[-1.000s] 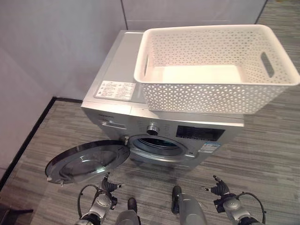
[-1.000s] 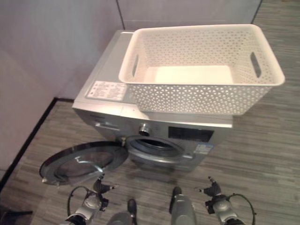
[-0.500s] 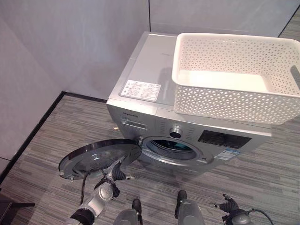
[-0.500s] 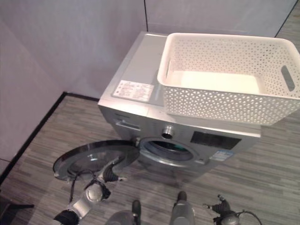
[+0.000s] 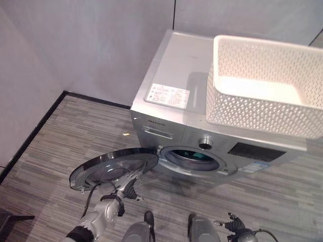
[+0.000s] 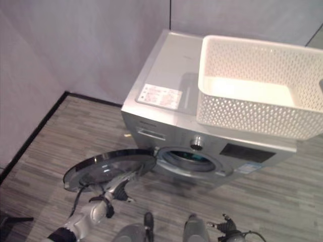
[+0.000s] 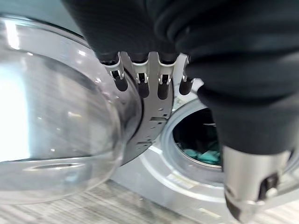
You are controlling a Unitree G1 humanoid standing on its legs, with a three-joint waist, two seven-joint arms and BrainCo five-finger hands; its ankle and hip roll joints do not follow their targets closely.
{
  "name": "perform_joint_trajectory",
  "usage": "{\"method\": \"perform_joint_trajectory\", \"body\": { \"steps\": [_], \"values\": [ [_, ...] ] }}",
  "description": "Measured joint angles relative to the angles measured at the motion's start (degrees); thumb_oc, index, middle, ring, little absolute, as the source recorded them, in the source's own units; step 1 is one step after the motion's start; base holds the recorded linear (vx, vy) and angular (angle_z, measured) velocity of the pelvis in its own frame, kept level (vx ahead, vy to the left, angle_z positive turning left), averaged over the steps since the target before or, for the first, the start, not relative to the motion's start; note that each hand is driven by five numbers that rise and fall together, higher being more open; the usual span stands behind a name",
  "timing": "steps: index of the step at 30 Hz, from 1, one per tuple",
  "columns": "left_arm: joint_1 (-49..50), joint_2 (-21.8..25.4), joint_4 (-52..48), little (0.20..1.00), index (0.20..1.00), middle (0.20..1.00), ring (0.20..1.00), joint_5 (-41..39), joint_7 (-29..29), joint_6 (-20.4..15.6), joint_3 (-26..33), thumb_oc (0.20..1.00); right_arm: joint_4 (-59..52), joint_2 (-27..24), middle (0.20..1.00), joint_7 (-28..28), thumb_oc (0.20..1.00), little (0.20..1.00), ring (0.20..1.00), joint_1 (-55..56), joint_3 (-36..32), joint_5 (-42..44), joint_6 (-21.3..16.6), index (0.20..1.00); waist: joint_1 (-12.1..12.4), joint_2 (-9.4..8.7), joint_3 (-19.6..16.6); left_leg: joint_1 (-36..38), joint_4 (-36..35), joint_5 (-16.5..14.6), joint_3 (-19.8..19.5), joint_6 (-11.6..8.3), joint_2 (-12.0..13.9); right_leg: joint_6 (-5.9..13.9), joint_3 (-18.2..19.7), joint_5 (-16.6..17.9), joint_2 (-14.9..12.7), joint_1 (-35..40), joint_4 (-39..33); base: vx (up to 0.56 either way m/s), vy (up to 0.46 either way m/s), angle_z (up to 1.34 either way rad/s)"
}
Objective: Grab the laundry basket,head to the washer,open it,put in the laundry and shut it.
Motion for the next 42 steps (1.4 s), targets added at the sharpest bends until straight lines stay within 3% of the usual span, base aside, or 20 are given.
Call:
{"method": "perform_joint_trajectory", "body": {
  "steps": [1,8,10,11,12,13,14,15,16,17,20,22,23,28,31,35,38,40,41,42],
  "values": [
    [0.26,-0.49,0.07,1.000,1.000,1.000,1.000,-0.01,0.14,0.07,0.36,1.000,0.01,-0.39,1.000,-0.05,1.000,1.000,1.000,-0.40,-0.04,0.00,-0.03,1.000,0.04,0.80,0.12,-0.19,-0.16,0.64,-0.50,-0.91,0.87,-0.67,-0.28,1.57,1.04,0.94,-2.23,-0.13,-0.194,0.04],
    [0.67,-0.74,-1.33,1.000,1.000,1.000,1.000,-0.59,1.75,-0.03,1.84,1.000,-1.20,-1.83,1.000,-0.82,1.000,1.000,1.000,2.55,0.43,-0.08,-0.83,1.000,-1.14,1.89,-0.40,-2.78,-1.86,4.05,-5.53,-5.67,4.79,-4.42,-3.56,1.40,5.84,0.13,-3.60,-0.13,-0.150,0.25],
    [0.46,-1.05,-1.40,1.000,1.000,1.000,1.000,-0.68,2.10,-0.09,1.79,1.000,-0.95,-3.16,1.000,-1.03,1.000,1.000,1.000,3.78,0.21,-0.06,-0.95,1.000,-1.23,3.06,-0.31,-5.25,-1.89,6.63,-7.58,-7.23,5.55,-5.41,-4.28,0.70,8.08,-1.60,-0.83,-0.20,-0.091,0.81],
    [-1.62,-1.02,-1.69,1.000,1.000,1.000,1.000,-0.69,2.01,0.09,1.85,1.000,-0.68,-3.50,1.000,-1.14,1.000,1.000,1.000,4.68,-0.74,-0.02,-0.87,1.000,-2.16,2.68,-0.03,-7.58,-2.68,10.83,-7.00,-10.12,4.86,-7.20,-6.07,0.03,7.50,-2.47,-0.31,-0.13,-0.030,1.38],
    [-2.75,-0.77,-2.79,1.000,1.000,1.000,1.000,-0.74,1.94,0.13,2.02,1.000,-0.17,-3.75,1.000,-1.15,1.000,1.000,1.000,5.15,-0.92,0.01,-0.70,1.000,-2.47,1.79,0.41,-8.23,-4.82,15.15,-4.14,-11.37,4.76,-8.65,-7.87,0.30,5.74,-3.55,-0.17,-0.09,-0.006,1.10],
    [-2.22,-0.13,-4.70,1.000,1.000,1.000,1.000,-1.19,1.98,0.14,3.24,1.000,0.10,-4.00,1.000,-1.12,1.000,1.000,1.000,4.80,-0.98,0.00,-0.66,1.000,-1.68,1.01,1.13,-8.41,-3.14,14.43,1.23,-9.61,5.73,-9.57,-8.36,0.83,5.22,-4.07,0.15,-0.07,0.021,0.40],
    [-2.02,0.99,-5.51,1.000,1.000,1.000,1.000,-1.22,1.98,0.13,3.59,1.000,-0.02,-4.16,1.000,-1.08,1.000,1.000,1.000,4.03,-1.91,0.04,-0.86,1.000,-1.23,-0.07,1.74,-7.60,1.56,10.30,0.58,-7.06,6.02,-10.62,-7.87,1.02,4.80,-3.98,0.25,-0.04,0.112,0.01],
    [-2.26,1.91,-6.60,1.000,1.000,1.000,1.000,-1.23,1.99,0.09,3.71,1.000,-0.36,-4.46,1.000,-1.10,1.000,1.000,1.000,3.54,-2.61,0.09,-0.89,1.000,-1.90,-0.94,2.12,-6.54,5.42,7.57,-1.55,-7.14,6.09,-10.71,-7.72,1.32,4.32,-3.62,-0.11,-0.02,0.106,0.02],
    [-2.54,1.97,-8.21,1.000,1.000,1.000,1.000,-1.32,2.14,-0.05,4.57,1.000,-0.68,-4.93,1.000,-1.10,1.000,1.000,1.000,3.45,-3.62,0.16,-0.90,1.000,-2.92,-0.95,2.13,-3.72,6.57,5.17,-3.09,-7.12,7.15,-10.04,-7.83,1.69,4.41,-3.09,-0.75,0.03,0.207,0.15],
    [-3.33,1.71,-9.85,1.000,1.000,1.000,1.000,-2.65,2.74,-0.30,5.17,1.000,-1.05,-5.43,1.000,-1.04,1.000,1.000,1.000,3.45,-4.16,0.28,-0.90,1.000,-4.14,0.00,2.35,1.75,1.03,5.05,-3.53,-7.02,8.39,-8.88,-7.75,1.85,4.69,-3.23,-0.26,0.07,0.179,0.16],
    [-5.71,1.67,-12.16,1.000,1.000,1.000,1.000,-2.84,2.81,-0.31,5.29,1.000,0.07,-4.89,1.000,-1.02,1.000,1.000,1.000,3.46,-4.95,1.35,-0.79,1.000,-5.25,1.27,2.11,5.58,-5.82,5.09,-3.49,-7.09,9.44,-7.09,-8.19,3.34,4.79,-3.10,-1.73,0.07,0.223,0.10],
    [-7.45,1.99,-15.49,1.000,1.000,1.000,1.000,-2.83,3.16,-0.78,5.43,1.000,0.62,-4.97,1.000,-1.11,1.000,1.000,1.000,3.56,-8.19,3.32,-0.69,1.000,-5.86,3.43,1.50,7.22,-10.24,5.47,-2.30,-6.86,9.92,-6.11,-8.32,5.30,5.13,-2.94,-2.40,0.03,0.223,-0.03],
    [-8.36,2.08,-15.59,1.000,1.000,1.000,1.000,-2.78,3.60,-1.25,5.48,1.000,0.67,-4.99,1.000,-1.16,1.000,1.000,1.000,3.56,-8.56,3.72,-0.69,1.000,-6.03,3.97,1.32,7.57,-10.76,3.77,-2.17,-8.07,9.98,-5.32,-8.10,5.62,4.71,-3.04,-2.57,0.03,0.263,-0.10],
    [-9.31,7.79,-14.74,1.000,1.000,1.000,1.000,-2.83,5.16,-1.59,10.17,1.000,0.01,-2.15,1.000,-0.95,1.000,1.000,1.000,4.43,-7.66,4.56,-0.35,1.000,-5.92,1.79,0.01,8.39,-10.63,2.91,-0.02,-4.50,3.52,-1.26,-5.71,8.99,-0.91,-2.03,-5.64,0.00,0.170,-0.14],
    [-9.27,11.44,-12.02,1.000,1.000,1.000,1.000,-3.36,6.51,-0.70,14.41,1.000,-0.18,-0.63,1.000,-0.36,1.000,1.000,1.000,5.09,-6.76,4.46,0.27,1.000,-5.57,0.75,-0.84,8.27,-10.99,2.82,0.75,-3.23,1.48,-0.14,-4.82,10.78,-2.63,-2.05,-7.38,0.02,0.143,-0.07],
    [-9.98,16.19,-3.34,1.000,1.000,1.000,1.000,-4.83,6.99,0.93,15.51,1.000,-0.96,0.12,1.000,0.82,1.000,1.000,1.000,6.04,-6.28,3.98,0.29,1.000,-5.65,-1.49,-2.00,8.19,-11.34,2.79,2.34,-2.78,0.21,0.32,-3.56,12.38,-3.08,-2.41,-9.20,0.00,0.155,-0.18],
    [-15.87,18.04,9.62,1.000,1.000,1.000,1.000,-9.51,7.69,1.98,16.31,1.000,-2.64,-0.63,1.000,1.83,1.000,1.000,1.000,6.82,-6.08,3.62,0.50,1.000,-5.96,-3.55,-2.05,6.61,-11.40,2.60,4.19,-2.49,-0.28,1.06,-1.68,14.38,-3.12,-4.65,-9.58,-0.05,0.126,-0.34],
    [-21.01,19.07,17.56,1.000,1.000,1.000,1.000,-12.33,7.65,3.85,17.13,1.000,-3.27,-1.12,1.000,2.08,1.000,1.000,1.000,5.62,-5.26,3.39,0.43,1.000,-6.56,-5.09,-1.64,5.00,-11.34,2.49,5.67,-2.26,0.08,1.69,-0.88,16.90,-2.96,-7.33,-10.04,-0.05,0.073,-0.37],
    [-28.26,19.29,25.87,1.000,1.000,1.000,1.000,-17.09,7.72,4.09,16.03,1.000,-4.03,-1.09,1.000,2.65,1.000,1.000,1.000,5.57,-3.89,3.39,0.28,1.000,-6.85,-7.03,-0.53,3.31,-11.26,2.72,6.32,-2.10,0.25,2.41,-0.04,19.46,-2.73,-9.10,-10.21,-0.06,0.035,-0.36],
    [-31.69,19.33,28.82,1.000,1.000,1.000,1.000,-20.35,7.62,4.67,16.03,1.000,-4.59,-1.11,1.000,2.78,1.000,1.000,1.000,5.47,-3.32,3.41,0.29,1.000,-7.05,-7.58,-0.23,1.68,-10.78,2.97,6.61,-1.80,0.78,3.76,0.09,22.08,-2.26,-10.79,-10.65,-0.05,0.028,-0.23]
  ]
}}
